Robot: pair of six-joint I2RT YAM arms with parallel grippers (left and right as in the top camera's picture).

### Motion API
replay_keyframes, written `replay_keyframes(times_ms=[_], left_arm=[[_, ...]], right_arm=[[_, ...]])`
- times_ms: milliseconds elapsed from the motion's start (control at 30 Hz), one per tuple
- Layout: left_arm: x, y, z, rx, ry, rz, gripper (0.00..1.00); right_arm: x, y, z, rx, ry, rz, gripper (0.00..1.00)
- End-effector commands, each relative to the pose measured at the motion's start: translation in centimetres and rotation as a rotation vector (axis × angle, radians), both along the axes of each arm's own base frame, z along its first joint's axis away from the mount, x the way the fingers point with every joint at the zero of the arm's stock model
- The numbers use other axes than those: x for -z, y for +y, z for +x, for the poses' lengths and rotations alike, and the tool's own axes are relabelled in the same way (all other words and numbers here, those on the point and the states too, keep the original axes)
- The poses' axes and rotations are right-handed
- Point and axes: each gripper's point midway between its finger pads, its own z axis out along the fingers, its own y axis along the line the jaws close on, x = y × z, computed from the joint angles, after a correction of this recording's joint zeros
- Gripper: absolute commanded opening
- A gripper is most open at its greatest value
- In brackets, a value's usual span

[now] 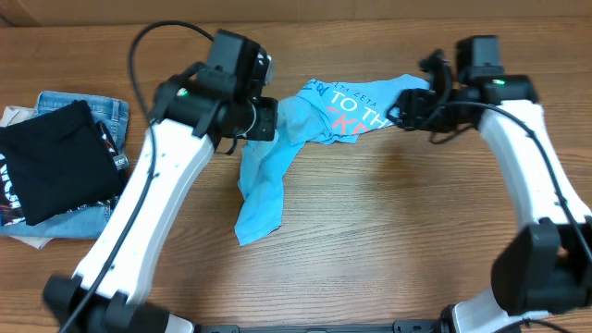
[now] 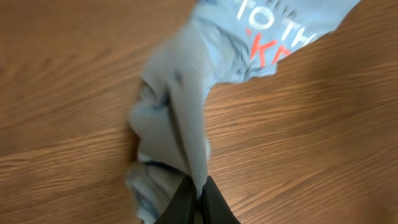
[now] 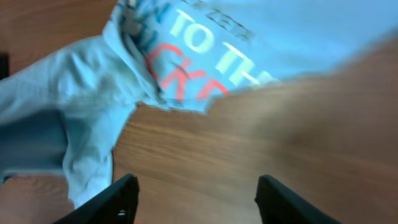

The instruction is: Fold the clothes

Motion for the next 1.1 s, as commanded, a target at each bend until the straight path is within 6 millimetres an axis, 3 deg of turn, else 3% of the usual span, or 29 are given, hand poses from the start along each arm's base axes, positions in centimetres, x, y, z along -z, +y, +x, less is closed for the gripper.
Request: replay_keyframes(times_ms=[0, 233, 467, 600, 867, 967, 1067], left_arm=[[-5.3, 0.5, -0.8, 0.015, -0.146, -0.031, 0.04], [-6.5, 0.9, -1.7, 0.015, -0.168, -0.040, 0.04], [-6.3, 0.9, -1.9, 0.015, -0.156, -0.034, 0.04], [-6.3, 0.9, -1.9, 0.016, -0.157, -0.034, 0.04], [-6.3, 0.9, -1.9, 0.016, -0.157, -0.034, 0.04], [-6.3, 0.9, -1.9, 0.016, -0.157, -0.034, 0.04], [-6.3, 0.9, -1.9, 0.016, -0.156, -0.034, 0.04]], right_arm=[[1.7, 3.2, 0.8, -0.100, -0.017, 0.019, 0.71], [4.9, 7.4, 2.3, -0.191, -0.038, 0.030, 0.80], [8.5, 10.8, -0.5, -0.276, 0.115, 0.107, 0.80], [9.1, 12.3, -2.7, -0.318, 0.196, 0.139, 0.81], [9.2, 14.9, -4.3, -0.386, 0.206, 0.134, 0.82], [9.4, 15.5, -4.5, -0.400, 0.204, 0.132, 0.78], [9.5, 15.6, -4.4, -0.398, 0.204, 0.134, 0.53]])
